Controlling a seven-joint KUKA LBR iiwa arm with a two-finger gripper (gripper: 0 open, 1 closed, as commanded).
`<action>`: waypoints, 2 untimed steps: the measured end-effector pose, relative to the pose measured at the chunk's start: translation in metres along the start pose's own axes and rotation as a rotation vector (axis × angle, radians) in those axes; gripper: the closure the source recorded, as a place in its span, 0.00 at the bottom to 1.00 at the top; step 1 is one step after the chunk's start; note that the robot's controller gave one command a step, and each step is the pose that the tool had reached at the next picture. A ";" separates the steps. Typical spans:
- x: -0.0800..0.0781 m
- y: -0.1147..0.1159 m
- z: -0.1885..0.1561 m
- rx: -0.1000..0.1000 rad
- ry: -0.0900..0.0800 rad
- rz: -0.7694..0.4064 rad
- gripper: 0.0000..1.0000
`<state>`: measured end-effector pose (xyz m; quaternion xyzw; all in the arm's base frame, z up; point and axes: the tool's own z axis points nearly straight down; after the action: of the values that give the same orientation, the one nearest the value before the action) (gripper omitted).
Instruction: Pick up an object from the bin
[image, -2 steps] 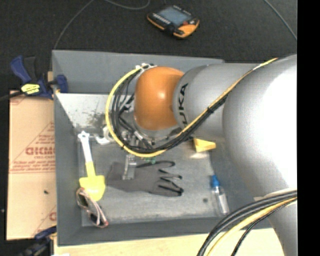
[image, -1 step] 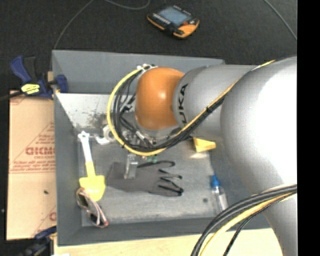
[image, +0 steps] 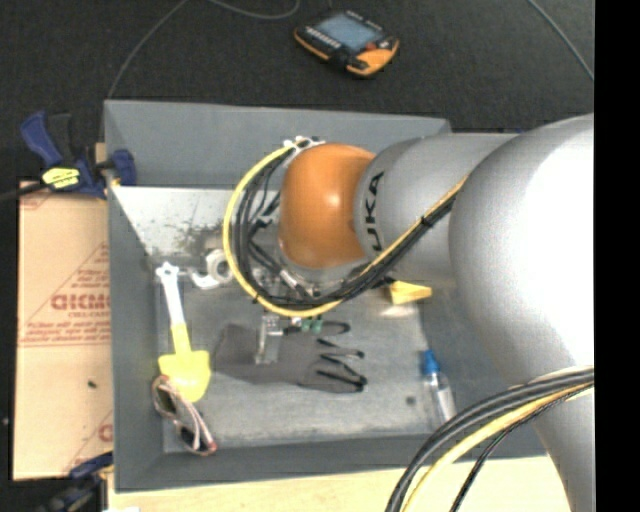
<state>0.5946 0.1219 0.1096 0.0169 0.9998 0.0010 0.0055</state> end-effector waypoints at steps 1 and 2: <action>0.005 -0.003 0.030 0.000 0.001 -0.003 1.00; 0.005 -0.003 0.030 0.000 0.001 -0.003 1.00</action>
Offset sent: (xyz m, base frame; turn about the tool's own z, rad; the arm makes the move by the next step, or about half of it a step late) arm 0.0000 0.0000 0.0000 0.0000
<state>0.5899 0.1188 0.0799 0.0154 0.9999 0.0012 0.0049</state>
